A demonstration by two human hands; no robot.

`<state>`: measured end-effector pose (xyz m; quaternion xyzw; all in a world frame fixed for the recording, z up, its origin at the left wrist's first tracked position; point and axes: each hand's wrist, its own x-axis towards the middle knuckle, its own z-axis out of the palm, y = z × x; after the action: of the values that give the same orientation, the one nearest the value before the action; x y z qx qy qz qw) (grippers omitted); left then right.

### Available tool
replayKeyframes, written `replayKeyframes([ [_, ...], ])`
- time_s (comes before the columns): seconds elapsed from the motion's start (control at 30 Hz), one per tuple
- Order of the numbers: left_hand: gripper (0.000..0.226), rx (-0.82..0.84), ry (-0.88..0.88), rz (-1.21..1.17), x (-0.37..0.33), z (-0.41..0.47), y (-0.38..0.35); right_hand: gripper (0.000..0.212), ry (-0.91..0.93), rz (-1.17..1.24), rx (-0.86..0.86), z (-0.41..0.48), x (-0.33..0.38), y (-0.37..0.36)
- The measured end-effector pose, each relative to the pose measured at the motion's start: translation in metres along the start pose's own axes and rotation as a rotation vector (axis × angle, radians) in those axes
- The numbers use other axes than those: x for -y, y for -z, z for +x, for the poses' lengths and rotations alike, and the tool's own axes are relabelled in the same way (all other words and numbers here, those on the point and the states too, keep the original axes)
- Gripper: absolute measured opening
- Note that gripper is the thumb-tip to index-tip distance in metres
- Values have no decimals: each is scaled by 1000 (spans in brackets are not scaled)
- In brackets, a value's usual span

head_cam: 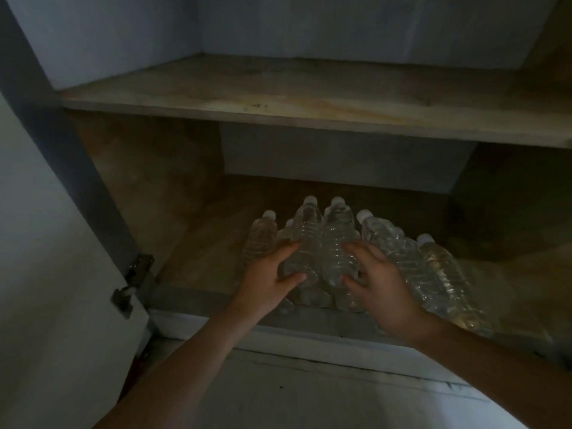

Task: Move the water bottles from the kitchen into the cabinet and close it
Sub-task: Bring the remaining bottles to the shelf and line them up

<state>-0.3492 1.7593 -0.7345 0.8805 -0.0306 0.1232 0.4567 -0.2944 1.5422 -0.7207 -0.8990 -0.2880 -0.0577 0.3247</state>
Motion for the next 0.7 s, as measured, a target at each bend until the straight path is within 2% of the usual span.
replayKeyframes([
  [0.13, 63, 26, 27, 10, 0, -1, 7, 63, -7, -118, -4, 3, 7, -4],
  [0.27, 75, 26, 77, 123, 18, -16, 26, 82, 254, -378, 48, 4, 20, -15],
  [0.33, 81, 33, 96, 196, 31, -25, 33, 81, 313, -404, 71, 10, 27, -22],
  [0.47, 98, 81, 66, 334, 46, -34, 32, 71, 292, -371, 100, 22, 36, -33],
  [0.7, 78, -50, 1, 411, 58, -30, 20, 60, 270, -282, 121, 25, 26, -32],
])
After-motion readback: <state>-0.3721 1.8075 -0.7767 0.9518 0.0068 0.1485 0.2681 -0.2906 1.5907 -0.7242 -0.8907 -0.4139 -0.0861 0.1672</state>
